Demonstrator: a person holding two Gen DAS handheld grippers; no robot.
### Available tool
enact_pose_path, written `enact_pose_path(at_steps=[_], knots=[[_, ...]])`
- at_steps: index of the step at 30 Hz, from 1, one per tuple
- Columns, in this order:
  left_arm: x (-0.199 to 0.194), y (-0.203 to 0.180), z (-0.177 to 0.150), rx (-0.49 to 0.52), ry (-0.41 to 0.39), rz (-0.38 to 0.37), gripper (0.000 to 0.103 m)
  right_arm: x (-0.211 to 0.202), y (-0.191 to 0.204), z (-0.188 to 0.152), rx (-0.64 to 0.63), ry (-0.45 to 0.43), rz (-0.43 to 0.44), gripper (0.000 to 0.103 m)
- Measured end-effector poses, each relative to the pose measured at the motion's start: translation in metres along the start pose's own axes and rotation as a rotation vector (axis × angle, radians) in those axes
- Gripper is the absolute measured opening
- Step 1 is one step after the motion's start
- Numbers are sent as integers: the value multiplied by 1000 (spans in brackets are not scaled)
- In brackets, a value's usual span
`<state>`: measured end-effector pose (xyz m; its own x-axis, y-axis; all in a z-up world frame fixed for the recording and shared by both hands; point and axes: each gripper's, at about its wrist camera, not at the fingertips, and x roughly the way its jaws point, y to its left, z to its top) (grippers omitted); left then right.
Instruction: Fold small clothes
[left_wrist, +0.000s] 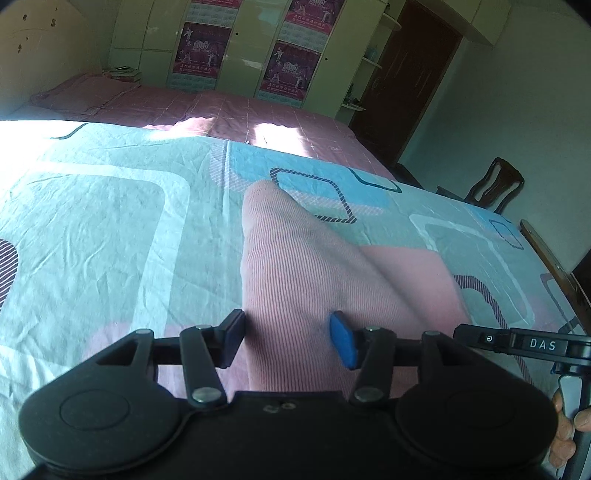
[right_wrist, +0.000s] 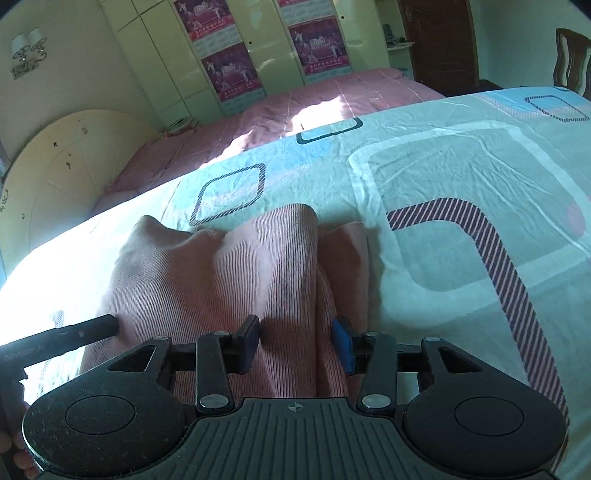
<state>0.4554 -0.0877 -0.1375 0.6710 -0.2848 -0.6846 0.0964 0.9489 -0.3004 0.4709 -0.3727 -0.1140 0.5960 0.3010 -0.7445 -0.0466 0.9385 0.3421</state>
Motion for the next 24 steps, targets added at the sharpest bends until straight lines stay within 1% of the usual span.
enact_pose_path(at_steps=[1, 3, 6, 8, 9, 11, 14, 17, 19, 21, 22, 23, 24], knots=[[2, 1, -3, 2, 4, 8, 51, 5, -1, 0, 2, 15, -13, 12], [1, 0, -10, 12, -12, 13, 49, 9, -5, -3, 8, 14, -18, 11], [-3, -1, -14, 16, -20, 9, 49, -1, -3, -11, -35, -57, -81, 10], [-5, -3, -9, 17, -12, 5, 49, 4, -6, -13, -34, -29, -80, 10], [-5, -3, -5, 11, -8, 3, 50, 3, -5, -12, -47, -33, -82, 10], [-6, -3, 4, 7, -14, 5, 52, -2, -4, -5, -32, -46, -58, 11], [-3, -2, 18, 2, -31, 15, 61, -10, -3, 6, -27, -92, -30, 12], [6, -3, 30, 3, -37, 20, 62, 0, 2, 18, -42, -80, -28, 14], [14, -2, 37, -9, -31, 25, 62, 11, 2, 24, -24, -70, -28, 16], [22, 1, 43, -35, -20, 25, 62, 24, -2, 32, 15, -59, -33, 21], [25, 2, 45, -44, -17, 25, 62, 27, -3, 35, 27, -60, -34, 29], [29, 3, 47, -54, -19, 29, 62, 32, -4, 37, 36, -59, -33, 33], [32, 5, 48, -61, -17, 32, 62, 38, -6, 40, 37, -47, -33, 33]])
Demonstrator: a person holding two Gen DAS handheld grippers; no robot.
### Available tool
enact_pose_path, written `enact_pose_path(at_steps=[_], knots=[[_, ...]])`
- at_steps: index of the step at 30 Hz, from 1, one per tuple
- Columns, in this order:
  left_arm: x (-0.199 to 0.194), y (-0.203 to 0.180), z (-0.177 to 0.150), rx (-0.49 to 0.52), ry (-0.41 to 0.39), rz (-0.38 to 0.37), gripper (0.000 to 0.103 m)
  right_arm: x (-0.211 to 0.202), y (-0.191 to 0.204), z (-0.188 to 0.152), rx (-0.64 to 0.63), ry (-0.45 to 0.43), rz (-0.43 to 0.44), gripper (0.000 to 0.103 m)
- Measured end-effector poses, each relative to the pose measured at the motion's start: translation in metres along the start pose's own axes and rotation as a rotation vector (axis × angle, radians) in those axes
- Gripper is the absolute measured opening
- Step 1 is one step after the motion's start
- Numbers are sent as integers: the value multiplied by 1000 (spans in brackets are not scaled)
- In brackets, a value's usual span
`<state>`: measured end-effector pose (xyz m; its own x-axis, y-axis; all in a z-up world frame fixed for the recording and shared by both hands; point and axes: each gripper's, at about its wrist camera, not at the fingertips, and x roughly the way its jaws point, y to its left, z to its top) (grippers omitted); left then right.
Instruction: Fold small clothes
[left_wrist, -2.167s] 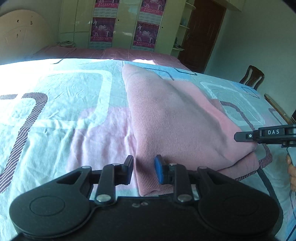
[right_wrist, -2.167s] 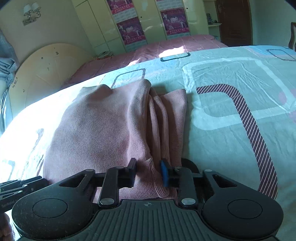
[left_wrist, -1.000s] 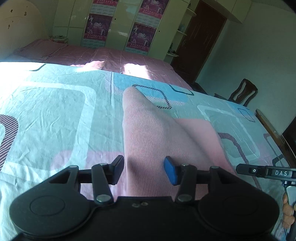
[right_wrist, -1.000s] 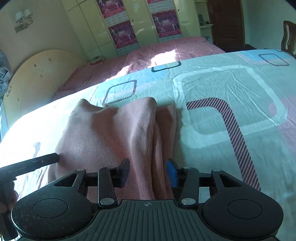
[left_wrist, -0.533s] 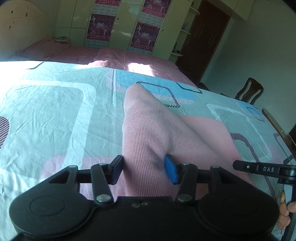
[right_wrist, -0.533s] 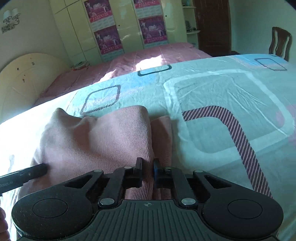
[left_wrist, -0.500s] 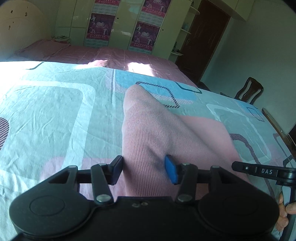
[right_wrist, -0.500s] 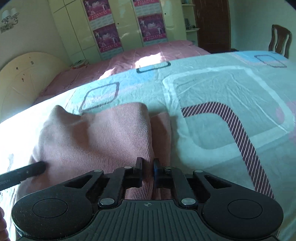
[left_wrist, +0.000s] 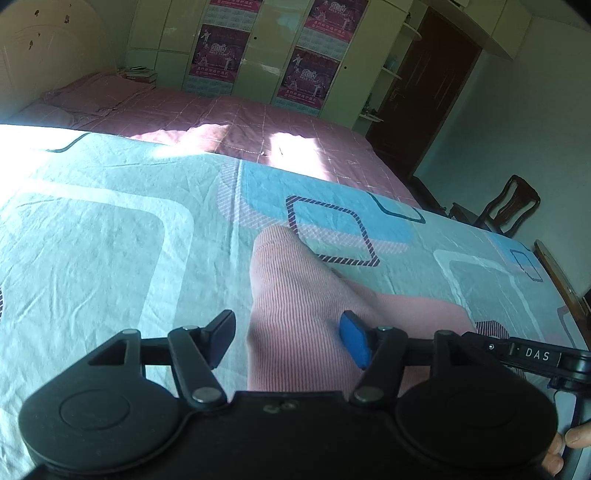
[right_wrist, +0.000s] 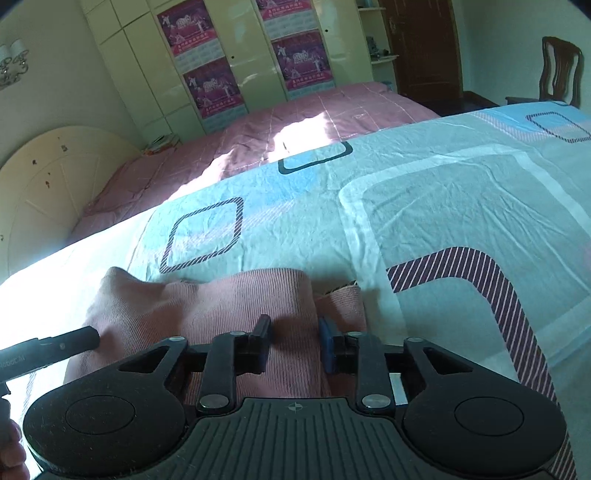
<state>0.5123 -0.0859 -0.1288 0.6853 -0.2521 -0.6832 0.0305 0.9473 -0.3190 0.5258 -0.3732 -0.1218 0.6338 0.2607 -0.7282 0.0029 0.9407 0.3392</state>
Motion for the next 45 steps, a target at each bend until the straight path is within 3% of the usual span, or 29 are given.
enact_pose_path(at_steps=[3, 6, 8, 11, 13, 17, 22, 25, 27, 30, 32, 33, 36, 38, 39, 41, 45], knots=[[9, 4, -4, -13, 18, 4, 62, 11, 0, -2, 7, 37, 27, 31], [12, 6, -7, -9, 17, 3, 64, 9, -3, -3, 4, 27, 32, 20], [7, 7, -5, -20, 14, -14, 59, -6, -3, -5, -16, -22, 42, 8], [-6, 2, -3, -5, -21, -49, 52, -38, 6, -13, -123, -135, -3, 8], [-4, -2, -5, 6, -11, -57, 53, -35, 1, -19, -142, -114, -41, 8], [21, 0, -15, 11, 32, 1, 76, -1, -5, -24, -153, -33, -124, 8], [5, -1, -12, 11, -4, 7, 71, -23, -1, -18, -125, -99, -123, 9], [8, -7, -17, 58, -10, 41, 70, -40, 13, -23, -161, -148, -116, 9], [10, -7, -18, 29, -6, 45, 71, -44, 25, -27, -205, -162, -116, 10], [8, -10, -17, 42, -9, 67, 72, -43, 34, -33, -280, -200, -214, 10], [7, -12, -17, 55, -12, 78, 72, -40, 26, -31, -243, -160, -253, 23], [7, -13, -18, 54, -12, 81, 72, -42, 21, -29, -200, -141, -203, 36], [7, -13, -18, 53, -14, 86, 72, -50, 22, -38, -163, -98, -80, 38], [7, -15, -18, 64, -16, 92, 72, -41, 23, -46, -188, -38, -92, 38], [6, -15, -18, 72, -18, 95, 72, -36, 21, -50, -194, -23, -145, 37], [4, -17, -19, 89, -21, 97, 72, -31, 5, -52, -133, 11, -111, 21], [0, -18, -20, 92, -25, 102, 72, -39, 2, -49, -137, -23, -118, 9]])
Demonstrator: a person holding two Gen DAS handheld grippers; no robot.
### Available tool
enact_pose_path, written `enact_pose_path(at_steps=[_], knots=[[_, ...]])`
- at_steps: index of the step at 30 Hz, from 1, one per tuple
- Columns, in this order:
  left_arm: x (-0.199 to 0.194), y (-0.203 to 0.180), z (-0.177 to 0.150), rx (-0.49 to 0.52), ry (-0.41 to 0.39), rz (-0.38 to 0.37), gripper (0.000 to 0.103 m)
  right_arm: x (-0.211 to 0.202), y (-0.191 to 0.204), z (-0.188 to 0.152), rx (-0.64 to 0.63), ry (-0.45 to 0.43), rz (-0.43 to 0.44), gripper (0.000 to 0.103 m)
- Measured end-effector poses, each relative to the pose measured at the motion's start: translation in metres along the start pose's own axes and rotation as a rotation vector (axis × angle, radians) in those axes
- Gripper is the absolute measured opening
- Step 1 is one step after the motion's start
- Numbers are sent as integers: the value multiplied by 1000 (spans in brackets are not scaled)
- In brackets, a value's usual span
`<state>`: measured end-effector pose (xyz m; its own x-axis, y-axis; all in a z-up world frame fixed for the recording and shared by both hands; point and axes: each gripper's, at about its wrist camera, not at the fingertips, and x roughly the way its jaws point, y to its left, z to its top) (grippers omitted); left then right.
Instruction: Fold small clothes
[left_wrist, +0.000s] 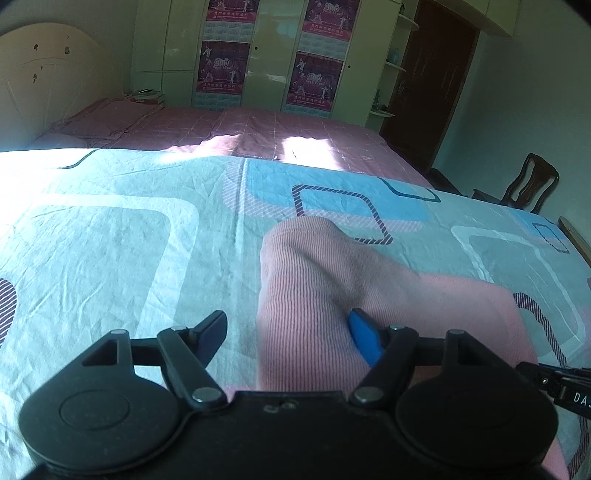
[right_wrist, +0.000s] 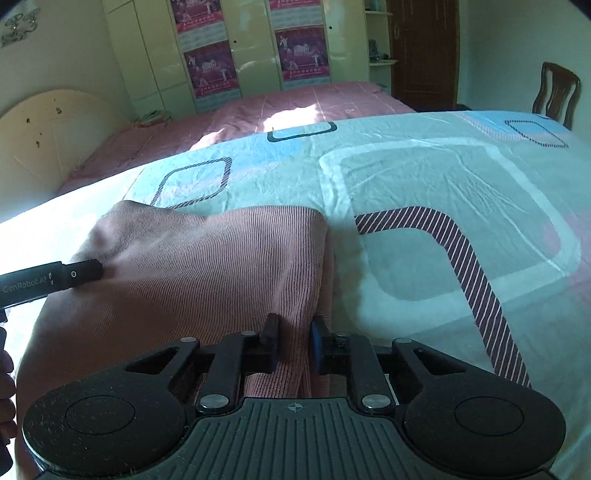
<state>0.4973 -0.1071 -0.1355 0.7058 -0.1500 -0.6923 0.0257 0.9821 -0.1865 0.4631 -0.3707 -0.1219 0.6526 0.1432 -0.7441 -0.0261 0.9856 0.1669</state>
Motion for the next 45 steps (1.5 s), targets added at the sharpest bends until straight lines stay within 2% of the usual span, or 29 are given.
enact_pose_path(at_steps=[1, 2, 4, 7, 10, 14, 18, 20, 22, 24, 26, 28, 29, 30, 32, 34, 36, 39, 41, 42, 43, 44, 45], knots=[[-3, 0, 0, -7, -1, 0, 72, -3, 0, 0, -13, -25, -27, 8], [-7, 0, -1, -10, -6, -1, 72, 0, -1, -1, -23, -24, -59, 2], [-15, 1, -4, -1, -14, -6, 72, 8, -3, -4, -46, 25, -39, 2], [-31, 2, -7, 24, -28, -16, 72, -17, -14, -1, 4, -31, -3, 3], [-50, 9, -17, 31, -8, -33, 72, -45, -22, -3, 36, -46, 62, 3], [-76, 24, -40, -18, 24, -50, 74, -71, -24, -26, 64, 6, 143, 4], [-96, 29, -60, -41, 40, -67, 74, -85, -13, -57, 37, 64, 170, 8], [-98, 27, -67, -36, 61, -78, 73, -86, -9, -66, 20, 73, 161, 12], [-94, 25, -74, -24, 90, -81, 72, -82, -7, -72, 24, 103, 158, 12], [-89, 25, -79, -33, 116, -90, 72, -83, -6, -73, 16, 98, 145, 12], [-88, 24, -83, -33, 117, -86, 72, -85, -6, -74, -9, 79, 127, 12], [-88, 22, -86, -30, 114, -89, 69, -80, -9, -76, -2, 125, 151, 12], [-89, 21, -86, -30, 113, -96, 62, -79, -11, -76, 9, 134, 160, 7], [-89, 20, -86, -34, 115, -107, 53, -81, -13, -74, 8, 124, 159, 7], [-91, 14, -86, -33, 124, -131, 46, -92, -17, -68, -6, 60, 112, 7], [-90, 9, -88, -29, 135, -136, 45, -88, -20, -69, -39, 70, 58, 7], [-88, 5, -92, -14, 135, -119, 48, -76, -21, -80, -34, 130, 69, 6], [-90, 7, -90, -15, 152, -121, 51, -82, -19, -75, -41, 134, 71, 7], [-95, 9, -84, -14, 158, -106, 60, -94, -24, -66, 12, 113, 94, 12], [-99, 11, -82, -18, 145, -102, 61, -102, -25, -60, 27, 72, 106, 17], [-103, 12, -79, -21, 129, -104, 61, -108, -22, -54, 22, 31, 108, 31], [-105, 12, -76, -23, 112, -106, 61, -112, -19, -49, 18, 0, 108, 37], [-107, 12, -73, -24, 95, -103, 60, -112, -14, -42, 20, -29, 115, 37]])
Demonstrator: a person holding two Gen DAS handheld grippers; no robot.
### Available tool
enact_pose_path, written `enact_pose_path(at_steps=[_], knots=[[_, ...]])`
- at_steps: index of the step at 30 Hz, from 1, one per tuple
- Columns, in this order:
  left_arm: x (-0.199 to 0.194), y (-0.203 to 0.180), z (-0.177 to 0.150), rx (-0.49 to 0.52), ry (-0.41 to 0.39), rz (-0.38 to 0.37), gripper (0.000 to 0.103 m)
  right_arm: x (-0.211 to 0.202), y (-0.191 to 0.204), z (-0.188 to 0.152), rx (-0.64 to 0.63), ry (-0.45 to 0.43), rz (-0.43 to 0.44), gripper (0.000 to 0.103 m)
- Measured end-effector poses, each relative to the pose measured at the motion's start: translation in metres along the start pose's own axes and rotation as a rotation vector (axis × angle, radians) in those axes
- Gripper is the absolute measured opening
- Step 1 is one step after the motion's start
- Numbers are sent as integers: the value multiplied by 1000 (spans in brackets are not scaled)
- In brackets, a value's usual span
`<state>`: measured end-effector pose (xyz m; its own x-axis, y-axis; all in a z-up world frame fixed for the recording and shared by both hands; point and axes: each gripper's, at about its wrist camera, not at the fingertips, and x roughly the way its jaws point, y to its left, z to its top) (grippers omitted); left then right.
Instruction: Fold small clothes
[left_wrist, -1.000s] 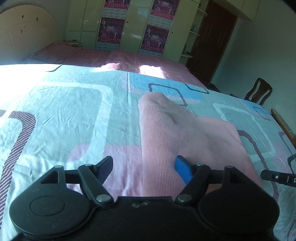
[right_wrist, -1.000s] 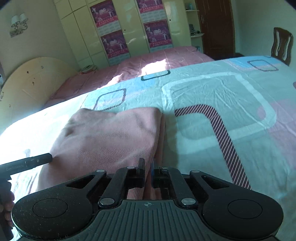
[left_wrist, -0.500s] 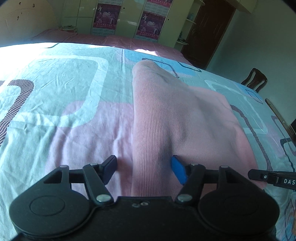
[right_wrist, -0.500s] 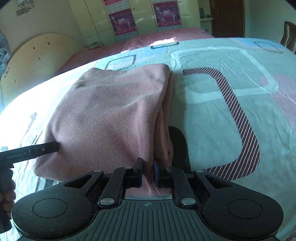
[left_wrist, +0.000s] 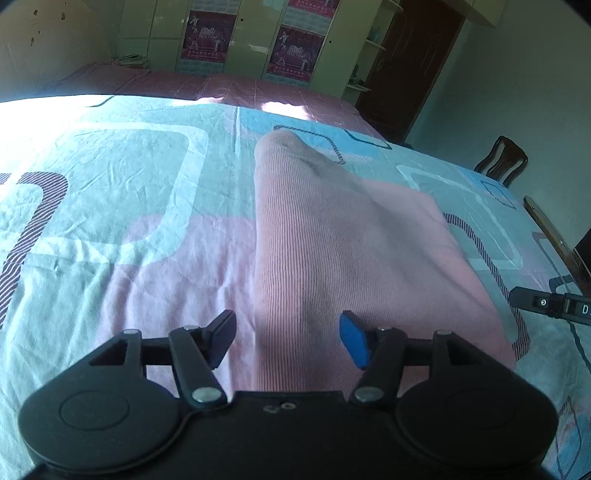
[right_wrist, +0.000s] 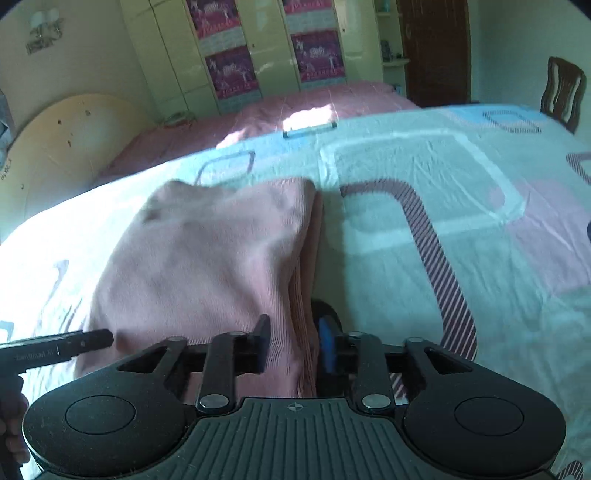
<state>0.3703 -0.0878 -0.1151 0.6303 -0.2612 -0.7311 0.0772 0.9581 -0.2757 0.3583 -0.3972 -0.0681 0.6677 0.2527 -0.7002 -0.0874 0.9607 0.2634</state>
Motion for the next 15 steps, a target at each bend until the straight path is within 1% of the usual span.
enact_pose_path(at_steps=[2, 4, 5, 7, 9, 10, 12, 14, 15], knots=[[4, -2, 4, 0, -15, 2, 56, 7, 9, 10, 1, -32, 18, 37], [9, -5, 5, 1, -20, -6, 53, 22, 26, 16, -44, -56, 19, 36], [14, -8, 5, 10, -17, 0, 53, 31, 33, 17, -66, -52, 14, 30], [23, -8, 2, 8, 5, 8, 54, 52, 41, 13, -112, -14, -7, 15], [29, -4, -2, -18, 38, -4, 55, 72, 39, 4, -169, 29, -81, 14], [30, -3, -3, -20, 38, -9, 55, 82, 31, -2, -180, 51, -112, 0], [29, -4, -1, -5, 44, -12, 54, 85, 19, -5, -145, 43, -90, 0], [24, -3, 6, -22, 47, -24, 54, 83, 21, -3, -160, 48, -88, 0], [22, -2, 11, -29, 40, -25, 57, 81, 22, -2, -158, 47, -82, 0]])
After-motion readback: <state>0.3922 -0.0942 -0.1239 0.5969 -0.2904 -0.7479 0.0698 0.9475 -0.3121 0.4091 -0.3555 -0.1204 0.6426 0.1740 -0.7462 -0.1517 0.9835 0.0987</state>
